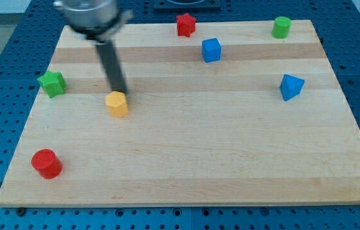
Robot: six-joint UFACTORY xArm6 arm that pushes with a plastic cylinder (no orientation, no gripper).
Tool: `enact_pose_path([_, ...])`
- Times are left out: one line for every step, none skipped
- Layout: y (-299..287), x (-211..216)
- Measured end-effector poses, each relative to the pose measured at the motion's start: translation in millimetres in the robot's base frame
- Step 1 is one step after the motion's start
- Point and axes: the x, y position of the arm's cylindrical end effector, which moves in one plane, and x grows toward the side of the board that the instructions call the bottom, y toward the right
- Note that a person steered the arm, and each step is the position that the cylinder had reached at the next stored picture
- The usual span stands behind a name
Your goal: Push the yellow hexagon towards center of the board
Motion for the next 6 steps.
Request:
enact_pose_path([26, 16])
enact_pose_path([-1, 7])
enact_pose_path([-29, -14])
enact_pose_path([-65, -22])
enact_pose_path([-74, 23])
enact_pose_path([-2, 54])
